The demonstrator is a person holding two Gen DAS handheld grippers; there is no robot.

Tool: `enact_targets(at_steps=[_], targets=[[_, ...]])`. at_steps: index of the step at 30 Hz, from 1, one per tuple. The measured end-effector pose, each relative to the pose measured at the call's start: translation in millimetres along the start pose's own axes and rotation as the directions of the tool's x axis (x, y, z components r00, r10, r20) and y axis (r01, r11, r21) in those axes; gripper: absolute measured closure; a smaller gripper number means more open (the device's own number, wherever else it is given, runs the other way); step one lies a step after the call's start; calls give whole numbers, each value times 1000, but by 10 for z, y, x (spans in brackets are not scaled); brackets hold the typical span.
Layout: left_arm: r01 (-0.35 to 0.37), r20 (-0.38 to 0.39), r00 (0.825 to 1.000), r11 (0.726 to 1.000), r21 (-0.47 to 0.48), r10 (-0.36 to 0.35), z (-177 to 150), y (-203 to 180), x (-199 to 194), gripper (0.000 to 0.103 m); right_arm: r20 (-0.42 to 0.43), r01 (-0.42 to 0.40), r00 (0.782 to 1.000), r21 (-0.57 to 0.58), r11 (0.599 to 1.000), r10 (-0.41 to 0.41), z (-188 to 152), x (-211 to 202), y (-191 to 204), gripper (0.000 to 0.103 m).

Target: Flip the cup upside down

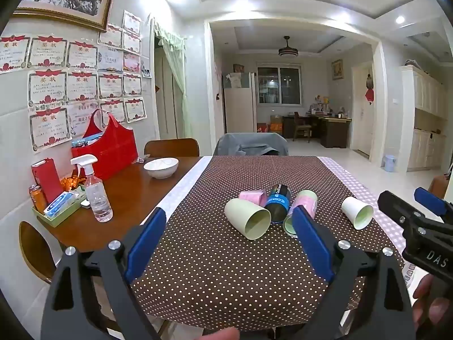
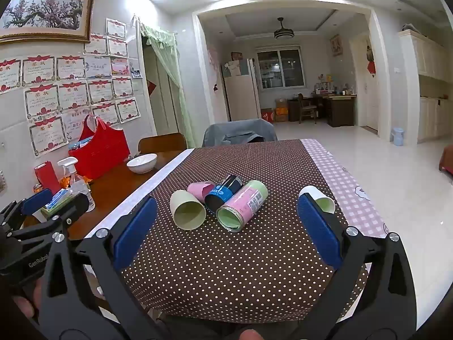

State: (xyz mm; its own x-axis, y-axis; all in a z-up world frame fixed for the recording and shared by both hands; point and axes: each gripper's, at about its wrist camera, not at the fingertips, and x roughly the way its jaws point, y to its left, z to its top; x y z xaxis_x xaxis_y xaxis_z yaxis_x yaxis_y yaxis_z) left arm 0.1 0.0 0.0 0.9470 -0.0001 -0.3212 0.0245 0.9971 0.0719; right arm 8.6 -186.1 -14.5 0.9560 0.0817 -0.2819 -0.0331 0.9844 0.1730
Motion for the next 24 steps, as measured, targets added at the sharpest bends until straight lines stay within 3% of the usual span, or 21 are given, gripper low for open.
enact_targets(at_steps=[24], targets=[[11,0,1000,1000,-12,-11,20,53,21,14,25,-11,1000,-27,1000,12,74,-14,98,6]])
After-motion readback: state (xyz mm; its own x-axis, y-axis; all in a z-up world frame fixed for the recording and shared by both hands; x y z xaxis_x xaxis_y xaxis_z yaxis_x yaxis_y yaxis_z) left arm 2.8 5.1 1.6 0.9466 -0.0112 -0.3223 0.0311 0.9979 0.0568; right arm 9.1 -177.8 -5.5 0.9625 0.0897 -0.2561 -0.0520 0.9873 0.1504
